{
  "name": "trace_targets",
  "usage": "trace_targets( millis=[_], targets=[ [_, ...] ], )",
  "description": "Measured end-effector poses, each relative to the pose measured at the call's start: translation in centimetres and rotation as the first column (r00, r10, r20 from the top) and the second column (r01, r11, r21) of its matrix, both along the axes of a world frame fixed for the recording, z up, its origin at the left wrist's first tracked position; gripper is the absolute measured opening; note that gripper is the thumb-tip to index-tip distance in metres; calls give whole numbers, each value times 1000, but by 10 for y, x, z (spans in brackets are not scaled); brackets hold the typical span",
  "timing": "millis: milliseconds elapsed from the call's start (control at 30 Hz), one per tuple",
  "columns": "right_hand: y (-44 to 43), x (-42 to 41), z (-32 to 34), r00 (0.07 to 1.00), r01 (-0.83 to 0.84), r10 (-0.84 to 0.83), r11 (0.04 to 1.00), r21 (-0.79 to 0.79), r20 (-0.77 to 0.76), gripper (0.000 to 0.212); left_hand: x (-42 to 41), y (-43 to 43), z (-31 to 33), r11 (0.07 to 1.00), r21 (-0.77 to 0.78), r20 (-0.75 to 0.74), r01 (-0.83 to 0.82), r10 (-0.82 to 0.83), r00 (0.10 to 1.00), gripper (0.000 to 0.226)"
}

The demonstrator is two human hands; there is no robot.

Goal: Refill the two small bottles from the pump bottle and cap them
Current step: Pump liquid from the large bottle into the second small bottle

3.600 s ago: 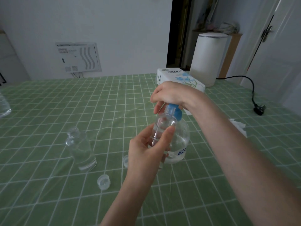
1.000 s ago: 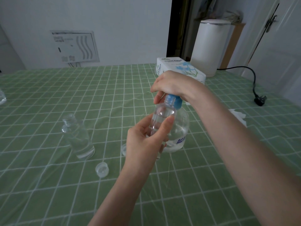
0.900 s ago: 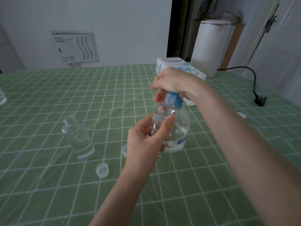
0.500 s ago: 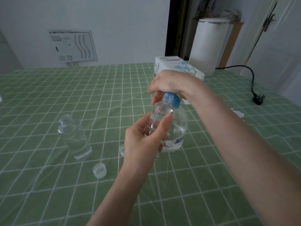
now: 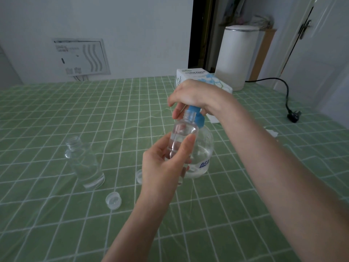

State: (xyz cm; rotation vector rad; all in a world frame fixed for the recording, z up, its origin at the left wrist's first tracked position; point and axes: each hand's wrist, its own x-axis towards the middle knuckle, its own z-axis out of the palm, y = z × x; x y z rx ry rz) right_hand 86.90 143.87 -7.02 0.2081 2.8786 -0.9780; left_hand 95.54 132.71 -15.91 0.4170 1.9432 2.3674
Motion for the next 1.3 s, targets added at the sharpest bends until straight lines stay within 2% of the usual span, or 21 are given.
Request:
trace_targets(
  millis=[333, 500, 733, 1167, 1300],
  targets=[
    [0, -2, -12, 999, -13, 14, 1000, -4, 51, 36, 1, -1, 0, 1000, -16, 8, -5, 5, 1000, 28],
    [2, -3, -8, 1000, -8, 8, 1000, 4, 18, 33, 1, -1, -1, 1000, -17, -3, -7, 7, 1000, 25],
    [1, -1, 0, 1000, -7, 6, 1000, 30, 13, 33, 0, 1, 0, 1000, -11, -6, -16, 16, 1000, 36],
    [2, -3, -10, 1000, -15, 14, 999, 33, 20, 34, 1, -1, -1, 1000, -20, 7, -6, 6, 1000, 27],
    [3, -1, -1, 1000, -3, 4, 998, 63, -17, 35, 0, -1, -1, 1000, -18, 3, -13, 13, 1000, 34]
  ],
)
